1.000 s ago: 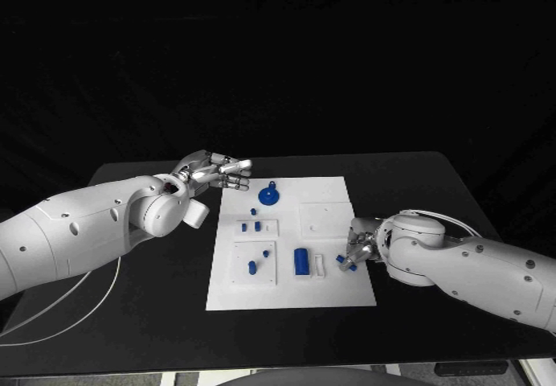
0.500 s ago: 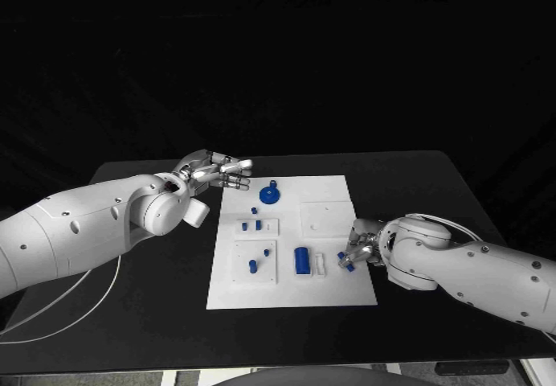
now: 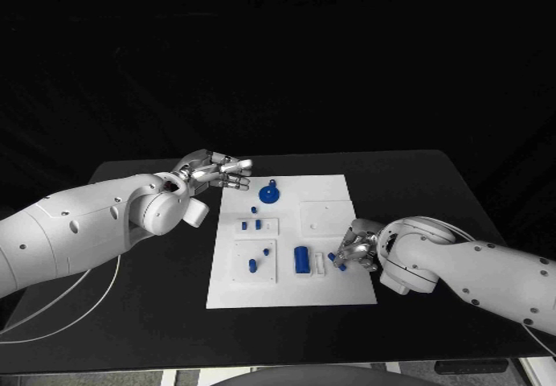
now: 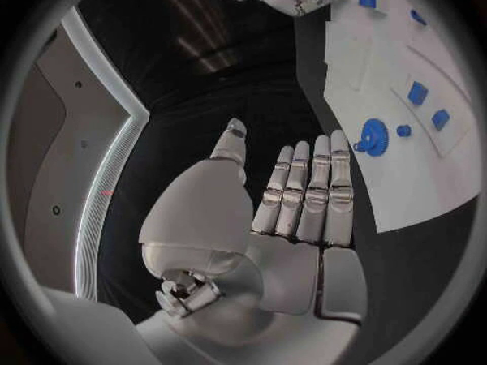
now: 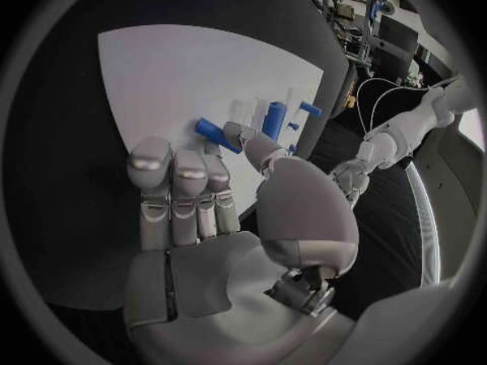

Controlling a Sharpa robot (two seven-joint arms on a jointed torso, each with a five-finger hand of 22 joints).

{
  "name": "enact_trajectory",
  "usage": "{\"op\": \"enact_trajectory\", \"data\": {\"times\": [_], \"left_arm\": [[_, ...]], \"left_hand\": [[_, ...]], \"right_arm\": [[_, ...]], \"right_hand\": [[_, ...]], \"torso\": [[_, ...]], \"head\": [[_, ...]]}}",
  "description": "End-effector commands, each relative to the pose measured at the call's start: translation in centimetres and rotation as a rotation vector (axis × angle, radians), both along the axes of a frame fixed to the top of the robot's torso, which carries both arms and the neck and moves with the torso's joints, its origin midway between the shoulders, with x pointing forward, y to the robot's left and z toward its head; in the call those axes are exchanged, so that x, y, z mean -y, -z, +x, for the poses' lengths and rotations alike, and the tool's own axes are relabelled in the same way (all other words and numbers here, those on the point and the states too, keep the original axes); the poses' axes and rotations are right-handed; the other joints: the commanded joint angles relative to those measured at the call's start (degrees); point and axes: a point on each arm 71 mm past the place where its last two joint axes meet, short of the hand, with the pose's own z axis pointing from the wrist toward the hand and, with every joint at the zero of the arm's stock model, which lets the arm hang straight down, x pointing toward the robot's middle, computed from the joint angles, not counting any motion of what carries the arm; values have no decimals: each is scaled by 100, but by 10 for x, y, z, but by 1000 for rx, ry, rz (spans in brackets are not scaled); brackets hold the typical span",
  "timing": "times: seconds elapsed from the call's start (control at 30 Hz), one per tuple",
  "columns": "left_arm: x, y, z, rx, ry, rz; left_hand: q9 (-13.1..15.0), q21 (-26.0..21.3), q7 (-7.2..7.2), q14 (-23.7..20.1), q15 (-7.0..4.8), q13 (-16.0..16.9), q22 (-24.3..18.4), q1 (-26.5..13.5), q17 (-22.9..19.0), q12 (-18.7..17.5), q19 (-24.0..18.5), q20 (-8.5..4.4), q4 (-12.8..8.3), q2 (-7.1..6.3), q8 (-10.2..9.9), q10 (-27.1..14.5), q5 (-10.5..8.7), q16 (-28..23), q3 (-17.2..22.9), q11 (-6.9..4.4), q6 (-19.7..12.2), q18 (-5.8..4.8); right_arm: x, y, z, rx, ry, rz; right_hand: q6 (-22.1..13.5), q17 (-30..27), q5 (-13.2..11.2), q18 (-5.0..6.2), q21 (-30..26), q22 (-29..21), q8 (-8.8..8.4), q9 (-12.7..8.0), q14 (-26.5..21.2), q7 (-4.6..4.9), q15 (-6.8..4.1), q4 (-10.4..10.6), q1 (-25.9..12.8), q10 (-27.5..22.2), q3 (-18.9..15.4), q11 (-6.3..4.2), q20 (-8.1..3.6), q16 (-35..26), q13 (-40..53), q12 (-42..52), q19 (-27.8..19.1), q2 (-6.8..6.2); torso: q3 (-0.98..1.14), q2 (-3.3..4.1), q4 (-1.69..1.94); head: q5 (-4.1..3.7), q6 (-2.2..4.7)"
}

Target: Assemble the parts on the task board

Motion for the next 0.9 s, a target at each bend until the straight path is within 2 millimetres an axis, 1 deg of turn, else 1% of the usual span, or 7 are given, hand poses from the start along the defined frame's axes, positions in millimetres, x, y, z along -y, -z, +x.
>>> {"op": "enact_trajectory", "data": {"times": [0.03,0.23,0.43,0.53,0.67,0.8,0.9], "left_arm": [[3,-1,-1,0,21,-1],[3,0,-1,-1,23,1],[4,0,-1,-1,25,2],[4,0,-1,-2,27,2],[5,0,-1,-2,29,2],[5,0,-1,-4,30,3],[5,0,-1,-7,34,4]], "left_hand": [[7,34,-4,-44,-6,3,-7,2,3,13,9,40,28,-44,30,-45,-1,1,1,16,-45,37],[7,34,-4,-44,-6,3,-7,2,3,13,9,40,28,-44,30,-45,-1,1,1,16,-45,37],[7,32,-3,-49,-4,3,-8,1,3,12,6,42,32,-51,31,-51,3,1,10,17,-47,37],[7,32,-3,-49,-4,3,-8,1,3,12,6,42,32,-51,31,-51,3,1,10,17,-47,37],[8,31,-2,-54,-3,3,-8,-2,3,13,4,43,36,-51,32,-54,4,0,12,17,-48,37],[7,29,-2,-58,-2,4,-9,-1,3,14,2,44,38,-54,31,-55,4,1,14,18,-50,37],[7,29,-2,-59,-1,4,-9,-1,3,14,1,45,39,-54,31,-56,4,1,15,18,-51,37]], "right_arm": [[-4,1,-3,-21,47,70],[-9,-2,-2,-20,49,91],[-12,0,-1,-41,44,92],[-14,1,-1,-53,38,87],[-17,3,0,-72,26,78],[-19,6,-2,-117,-10,47],[-20,7,-3,-133,-25,35]], "right_hand": [[69,3,17,56,-24,549,40,18,9,0,-29,6,25,31,-51,-88,-20,-15,-1,0,283,23],[87,-1,-26,54,-48,545,41,19,10,-9,-32,39,33,29,-118,-88,-24,-24,-5,-9,288,17],[103,2,-37,50,-44,548,42,21,12,-15,-31,54,40,27,-152,-89,-23,-24,-5,-12,290,21],[112,3,-74,46,-57,548,41,22,10,-23,-31,90,46,24,-229,-92,-25,-27,-6,-16,290,33],[124,16,-88,40,-75,547,41,24,15,-35,-30,138,54,21,-378,-96,-24,-19,-10,-24,293,64],[108,9,-226,38,-128,536,39,20,14,-44,-28,204,6,-2,-530,-91,-22,-33,-33,-66,285,95],[125,18,-241,33,-140,538,43,25,15,-55,-31,220,18,-9,-623,-94,-25,-34,-49,-86,286,126]], "torso": [[3,1,1],[-2,-2,5],[-6,1,-9],[-8,1,-4],[-3,-2,5],[-3,-1,1],[-5,1,-4]], "head": [[19,-17],[21,-19],[27,-17],[26,-19],[28,-25],[37,-33],[39,-35]]}}
